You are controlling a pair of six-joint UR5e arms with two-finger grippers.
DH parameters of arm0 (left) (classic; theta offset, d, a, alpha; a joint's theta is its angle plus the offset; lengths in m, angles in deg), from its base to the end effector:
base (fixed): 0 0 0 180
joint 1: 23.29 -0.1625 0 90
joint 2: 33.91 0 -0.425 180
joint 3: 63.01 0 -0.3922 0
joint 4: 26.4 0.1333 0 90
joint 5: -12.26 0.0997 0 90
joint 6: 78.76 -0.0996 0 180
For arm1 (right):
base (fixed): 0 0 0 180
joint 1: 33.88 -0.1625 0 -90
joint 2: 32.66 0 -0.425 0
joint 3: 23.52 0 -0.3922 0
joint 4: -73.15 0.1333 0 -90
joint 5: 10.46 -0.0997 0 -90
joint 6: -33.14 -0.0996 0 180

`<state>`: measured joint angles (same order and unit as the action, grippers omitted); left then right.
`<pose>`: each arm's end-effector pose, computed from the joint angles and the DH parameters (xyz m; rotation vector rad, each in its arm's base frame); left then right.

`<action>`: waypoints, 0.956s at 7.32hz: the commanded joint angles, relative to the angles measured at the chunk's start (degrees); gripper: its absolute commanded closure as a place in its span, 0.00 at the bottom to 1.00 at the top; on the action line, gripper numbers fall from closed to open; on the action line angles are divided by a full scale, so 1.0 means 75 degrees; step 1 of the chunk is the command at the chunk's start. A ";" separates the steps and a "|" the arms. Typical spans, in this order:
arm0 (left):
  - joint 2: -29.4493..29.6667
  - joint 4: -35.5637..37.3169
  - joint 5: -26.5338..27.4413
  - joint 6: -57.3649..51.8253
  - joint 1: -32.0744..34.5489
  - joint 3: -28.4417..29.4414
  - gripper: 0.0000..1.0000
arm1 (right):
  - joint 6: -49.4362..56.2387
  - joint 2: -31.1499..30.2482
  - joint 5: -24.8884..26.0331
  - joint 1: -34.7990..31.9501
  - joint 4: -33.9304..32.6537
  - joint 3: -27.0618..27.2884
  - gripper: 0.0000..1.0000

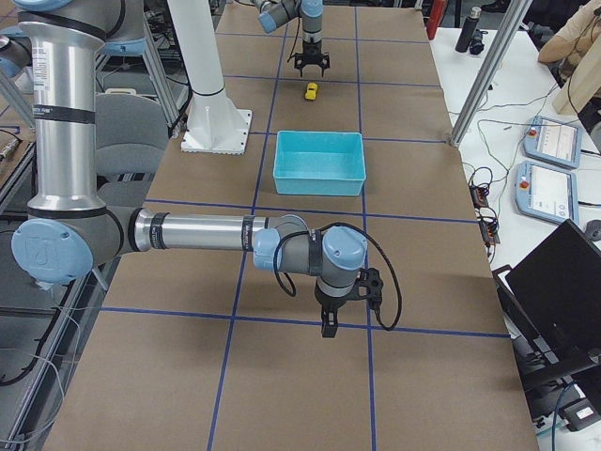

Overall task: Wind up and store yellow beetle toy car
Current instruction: 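Move the left gripper down over the yellow beetle toy car, then press the left gripper on the car and drag it backward to wind it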

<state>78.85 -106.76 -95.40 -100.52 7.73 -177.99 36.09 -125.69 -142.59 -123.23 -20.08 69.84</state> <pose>0.4312 -0.3796 0.2773 0.5824 0.5400 1.4444 0.0612 -0.4663 0.6635 -0.0336 -0.7360 -0.0414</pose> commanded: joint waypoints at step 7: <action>-0.0093 -0.1040 0.0175 -0.0040 -0.0257 0.1302 0.00 | -0.0030 0.0087 -0.0078 0.0019 -0.0003 -0.0027 0.00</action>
<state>78.17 -114.11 -94.02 -100.76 5.81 -168.96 35.87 -125.07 -143.04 -123.11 -20.10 69.66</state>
